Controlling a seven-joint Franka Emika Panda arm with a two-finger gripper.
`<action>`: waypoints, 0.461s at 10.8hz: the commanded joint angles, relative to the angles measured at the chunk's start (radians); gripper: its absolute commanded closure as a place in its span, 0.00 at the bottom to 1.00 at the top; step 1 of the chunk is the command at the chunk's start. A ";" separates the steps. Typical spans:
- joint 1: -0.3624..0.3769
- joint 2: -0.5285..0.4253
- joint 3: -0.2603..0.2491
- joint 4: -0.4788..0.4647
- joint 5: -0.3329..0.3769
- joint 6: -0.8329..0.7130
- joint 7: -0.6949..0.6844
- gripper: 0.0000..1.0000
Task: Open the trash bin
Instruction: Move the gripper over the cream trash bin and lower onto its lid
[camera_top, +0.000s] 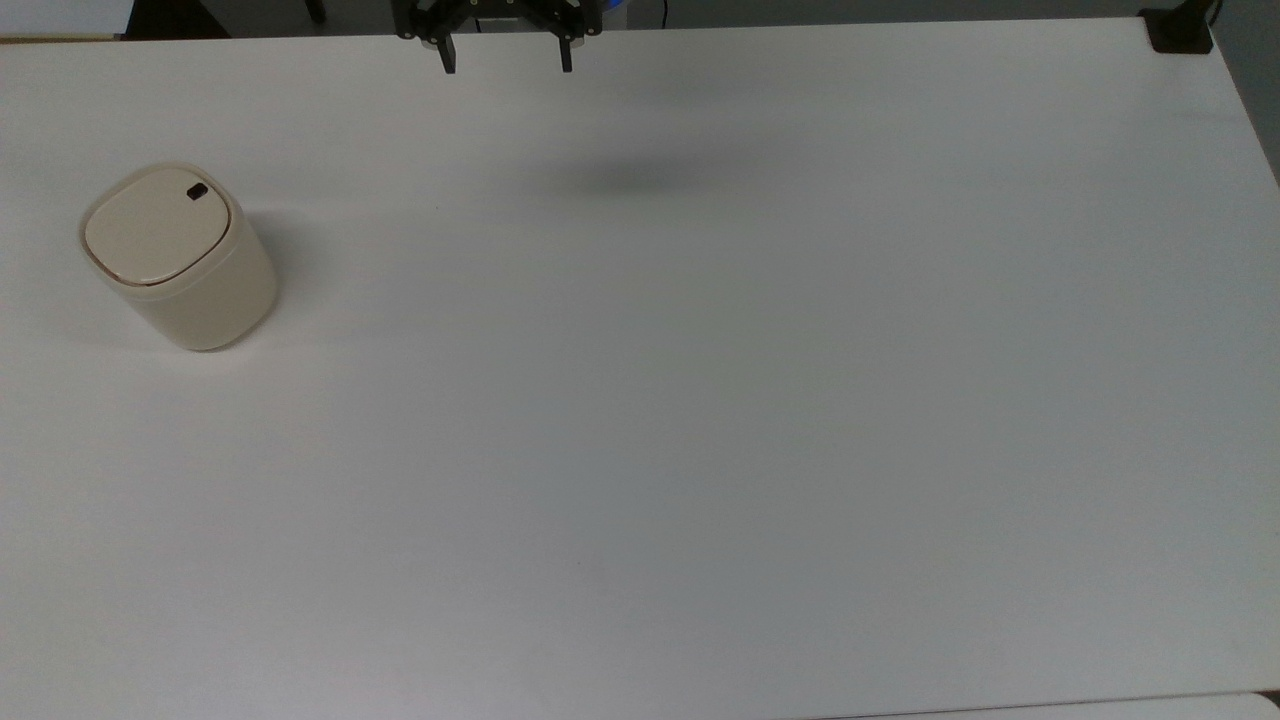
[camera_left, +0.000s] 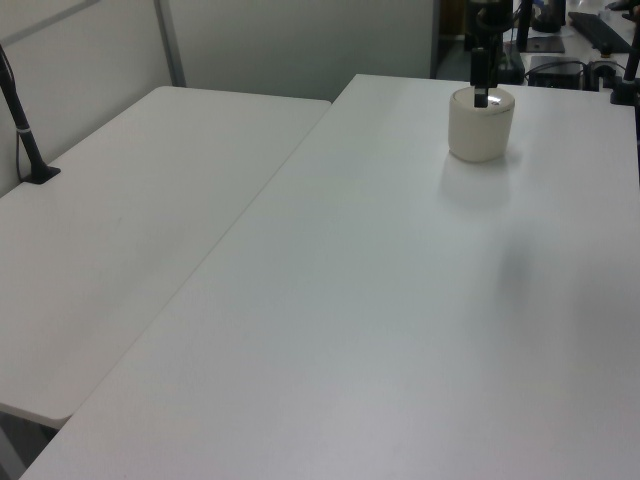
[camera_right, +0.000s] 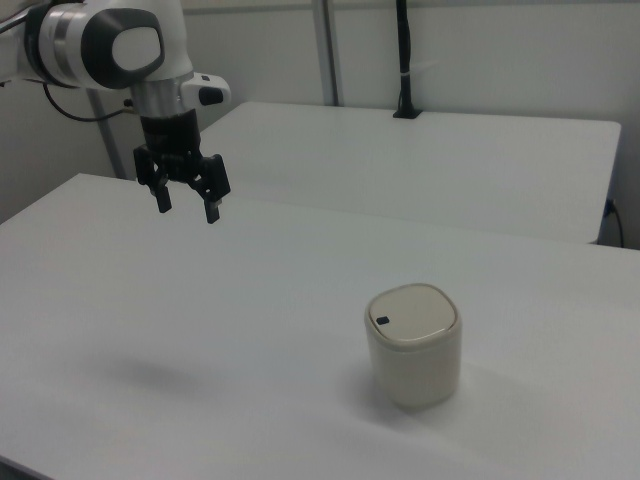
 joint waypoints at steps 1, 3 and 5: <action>-0.001 -0.014 -0.027 0.024 -0.023 -0.002 -0.019 0.00; -0.003 -0.013 -0.030 0.033 -0.023 -0.004 -0.026 0.00; -0.001 -0.009 -0.030 0.033 -0.023 -0.004 -0.028 0.07</action>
